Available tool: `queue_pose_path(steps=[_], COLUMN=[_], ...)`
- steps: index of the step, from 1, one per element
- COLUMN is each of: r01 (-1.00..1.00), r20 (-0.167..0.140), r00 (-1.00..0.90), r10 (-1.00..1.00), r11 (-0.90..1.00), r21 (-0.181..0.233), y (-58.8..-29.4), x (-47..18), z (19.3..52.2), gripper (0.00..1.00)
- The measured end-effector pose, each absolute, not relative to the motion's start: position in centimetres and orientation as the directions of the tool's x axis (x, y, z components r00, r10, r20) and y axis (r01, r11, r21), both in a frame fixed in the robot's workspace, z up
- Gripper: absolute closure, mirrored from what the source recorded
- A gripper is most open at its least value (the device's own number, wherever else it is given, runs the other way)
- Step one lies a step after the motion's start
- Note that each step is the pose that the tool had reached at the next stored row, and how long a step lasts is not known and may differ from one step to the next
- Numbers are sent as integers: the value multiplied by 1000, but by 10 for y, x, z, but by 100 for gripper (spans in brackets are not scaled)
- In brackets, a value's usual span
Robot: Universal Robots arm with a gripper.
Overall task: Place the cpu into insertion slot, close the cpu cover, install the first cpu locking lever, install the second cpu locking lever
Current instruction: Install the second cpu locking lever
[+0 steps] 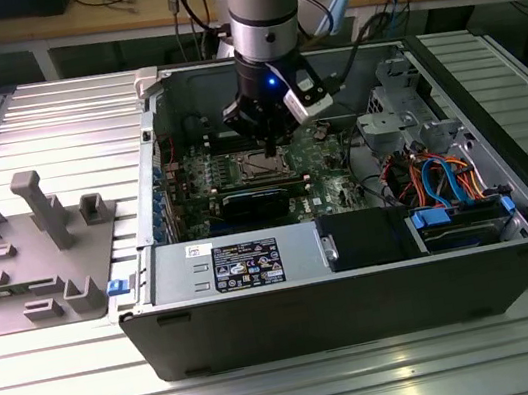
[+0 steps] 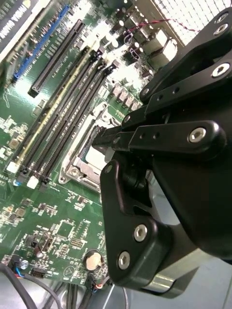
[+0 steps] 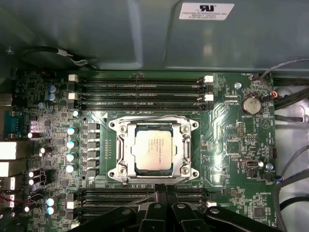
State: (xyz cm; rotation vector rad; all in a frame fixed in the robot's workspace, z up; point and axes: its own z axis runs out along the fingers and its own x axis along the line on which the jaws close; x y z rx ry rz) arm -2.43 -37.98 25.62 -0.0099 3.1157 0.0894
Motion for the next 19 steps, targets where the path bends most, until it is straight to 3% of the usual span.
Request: queue_pose_path(steps=[19], r01=[-7], r20=[-16], r00=[-1000], r10=[-6], r11=[998], r21=[61], y=[-384], x=[-29], z=[253], gripper=[89])
